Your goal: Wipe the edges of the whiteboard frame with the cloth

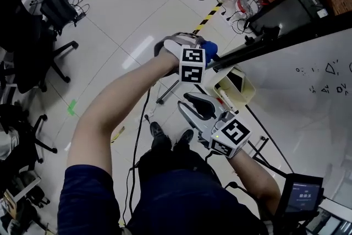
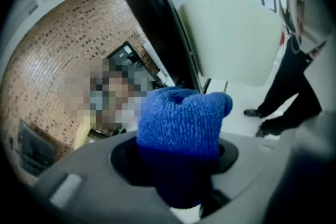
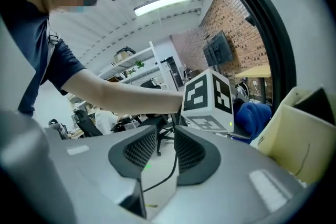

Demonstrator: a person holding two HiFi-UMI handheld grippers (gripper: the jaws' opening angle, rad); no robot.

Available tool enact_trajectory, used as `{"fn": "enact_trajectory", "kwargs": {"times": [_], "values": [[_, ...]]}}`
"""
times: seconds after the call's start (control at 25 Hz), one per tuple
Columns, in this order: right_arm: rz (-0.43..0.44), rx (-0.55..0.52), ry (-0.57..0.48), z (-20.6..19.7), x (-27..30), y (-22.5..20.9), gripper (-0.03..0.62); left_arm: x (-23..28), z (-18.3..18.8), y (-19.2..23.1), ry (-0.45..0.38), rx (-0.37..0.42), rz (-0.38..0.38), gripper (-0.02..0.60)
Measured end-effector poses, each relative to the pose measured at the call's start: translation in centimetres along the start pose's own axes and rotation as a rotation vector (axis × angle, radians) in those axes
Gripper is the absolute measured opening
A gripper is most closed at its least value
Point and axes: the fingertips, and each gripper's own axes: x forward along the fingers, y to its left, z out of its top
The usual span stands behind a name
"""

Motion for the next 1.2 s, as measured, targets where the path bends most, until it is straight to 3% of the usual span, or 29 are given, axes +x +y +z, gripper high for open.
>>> {"fn": "enact_trajectory", "kwargs": {"times": [0.12,0.28,0.44,0.64,0.76,0.88,1.2], "values": [[0.001,-0.014,-0.026,1.0,-0.6,0.4,0.107,-0.4,0.3,0.2,0.098,0.115,0.018,0.207],[0.01,-0.064,-0.059,2.2,-1.3,1.0,0.107,-1.5,0.2,1.1,0.139,0.157,0.049,0.207],[0.019,-0.064,-0.121,4.2,-3.4,2.3,0.107,-3.2,0.7,1.4,0.166,0.131,0.072,0.207],[-0.002,-0.142,-0.085,4.8,-6.4,2.3,0.103,-5.9,2.0,3.0,0.165,0.076,0.134,0.207],[-0.06,-0.206,-0.053,5.5,-7.4,1.5,0.081,-7.6,2.8,3.8,0.164,0.055,0.174,0.207],[-0.156,-0.203,-0.024,5.7,-8.1,-0.8,0.072,-8.8,3.8,4.4,0.147,0.036,0.201,0.207],[-0.411,-0.298,0.082,7.0,-7.6,-4.5,0.06,-10.4,5.1,5.6,0.09,0.048,0.189,0.207]]}}
